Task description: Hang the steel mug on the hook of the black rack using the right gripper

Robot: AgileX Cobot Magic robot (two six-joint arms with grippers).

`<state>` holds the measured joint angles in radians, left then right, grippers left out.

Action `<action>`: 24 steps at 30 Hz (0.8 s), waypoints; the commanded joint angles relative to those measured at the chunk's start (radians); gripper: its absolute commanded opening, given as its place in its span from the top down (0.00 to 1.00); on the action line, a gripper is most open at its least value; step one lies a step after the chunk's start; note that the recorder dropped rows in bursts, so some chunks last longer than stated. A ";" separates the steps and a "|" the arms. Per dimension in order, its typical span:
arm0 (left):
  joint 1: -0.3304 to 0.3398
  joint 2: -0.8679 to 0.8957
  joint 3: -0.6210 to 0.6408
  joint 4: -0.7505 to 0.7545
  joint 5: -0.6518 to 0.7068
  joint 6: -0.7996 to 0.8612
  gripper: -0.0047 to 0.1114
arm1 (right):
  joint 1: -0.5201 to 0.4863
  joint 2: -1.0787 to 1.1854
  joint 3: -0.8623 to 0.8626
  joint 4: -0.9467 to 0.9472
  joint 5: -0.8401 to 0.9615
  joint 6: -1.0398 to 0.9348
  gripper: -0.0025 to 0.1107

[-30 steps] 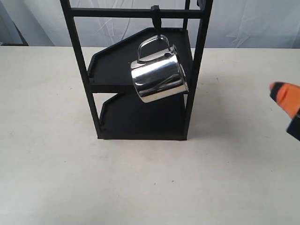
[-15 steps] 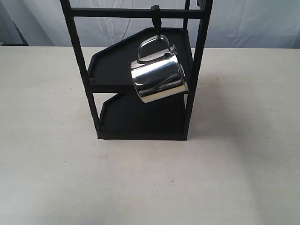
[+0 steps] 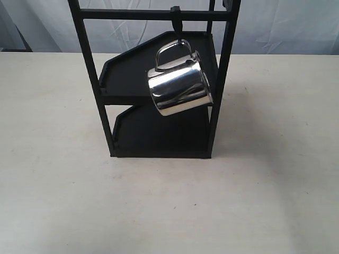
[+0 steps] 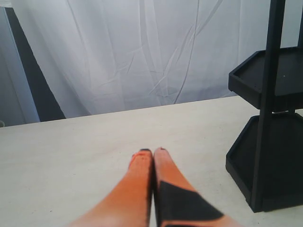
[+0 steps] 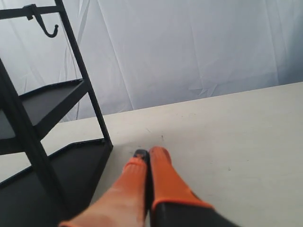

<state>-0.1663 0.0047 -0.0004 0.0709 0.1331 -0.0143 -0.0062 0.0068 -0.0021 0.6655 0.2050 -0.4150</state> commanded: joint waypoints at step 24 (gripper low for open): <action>-0.005 -0.005 0.000 0.001 -0.005 -0.002 0.95 | -0.003 -0.007 0.002 -0.705 0.100 0.415 0.97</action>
<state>-0.1663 0.0047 -0.0004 0.0709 0.1331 -0.0143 -0.0062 0.0051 -0.0021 -0.0256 0.3112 -0.0076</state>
